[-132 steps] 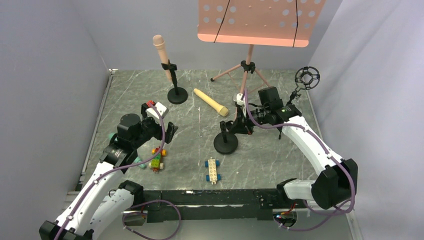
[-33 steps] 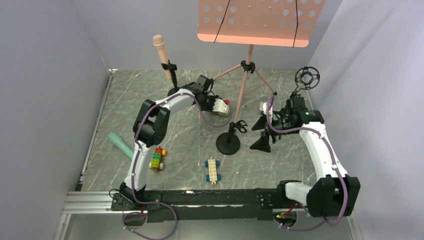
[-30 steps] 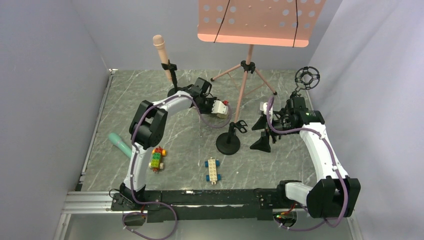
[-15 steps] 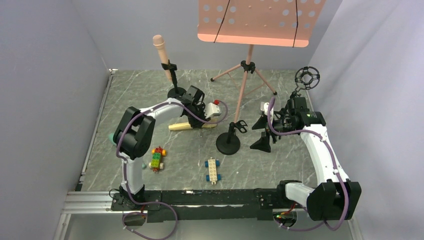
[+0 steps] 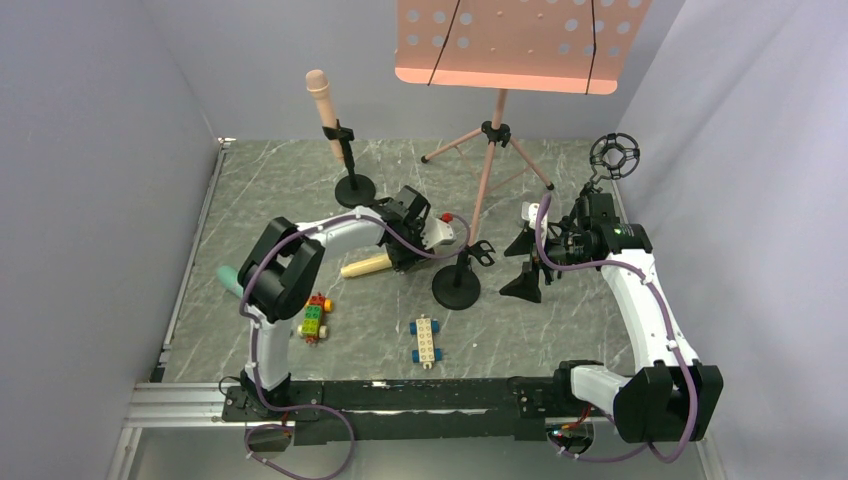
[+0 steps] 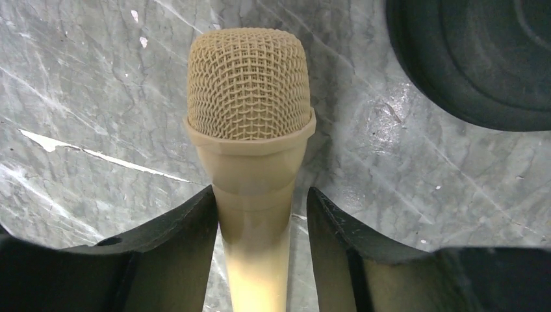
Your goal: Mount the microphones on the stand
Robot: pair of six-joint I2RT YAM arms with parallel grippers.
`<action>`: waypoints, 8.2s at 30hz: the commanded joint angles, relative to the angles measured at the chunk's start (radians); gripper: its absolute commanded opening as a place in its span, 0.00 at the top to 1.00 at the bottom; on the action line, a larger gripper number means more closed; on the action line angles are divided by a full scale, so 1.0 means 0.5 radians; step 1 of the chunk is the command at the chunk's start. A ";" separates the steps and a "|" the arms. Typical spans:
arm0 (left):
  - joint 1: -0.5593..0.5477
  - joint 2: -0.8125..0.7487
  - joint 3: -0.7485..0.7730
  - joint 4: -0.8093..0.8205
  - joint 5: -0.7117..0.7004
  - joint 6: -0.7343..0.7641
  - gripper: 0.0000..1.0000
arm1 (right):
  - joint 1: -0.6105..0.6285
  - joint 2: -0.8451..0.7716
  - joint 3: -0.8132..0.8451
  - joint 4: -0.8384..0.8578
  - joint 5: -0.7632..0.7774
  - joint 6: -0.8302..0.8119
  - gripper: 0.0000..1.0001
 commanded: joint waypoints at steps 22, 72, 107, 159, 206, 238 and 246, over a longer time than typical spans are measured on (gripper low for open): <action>0.111 -0.876 -0.362 0.367 0.134 -0.338 1.00 | -0.008 -0.130 -0.241 0.759 0.061 0.532 0.00; 0.826 -2.897 -1.596 1.160 1.025 -0.836 1.00 | 0.074 0.225 -0.040 0.823 -0.313 0.215 0.93; 0.857 -2.926 -1.647 1.311 1.133 -0.956 1.00 | 0.112 0.242 -0.124 0.911 -0.266 0.220 0.69; -0.398 -0.726 -1.078 4.028 -0.098 -2.122 1.00 | 0.114 0.289 -0.178 0.825 -0.257 0.046 0.50; -0.448 -0.201 -1.248 4.191 0.019 -2.179 1.00 | -0.183 0.113 -0.180 0.691 -0.219 -0.057 0.43; -0.478 -0.539 -1.258 3.615 -0.032 -1.854 0.01 | -0.202 0.134 -0.172 0.627 -0.268 -0.096 0.41; -0.477 -0.887 -1.497 3.455 -0.072 -1.571 0.01 | -0.204 0.152 -0.148 0.522 -0.286 -0.176 0.36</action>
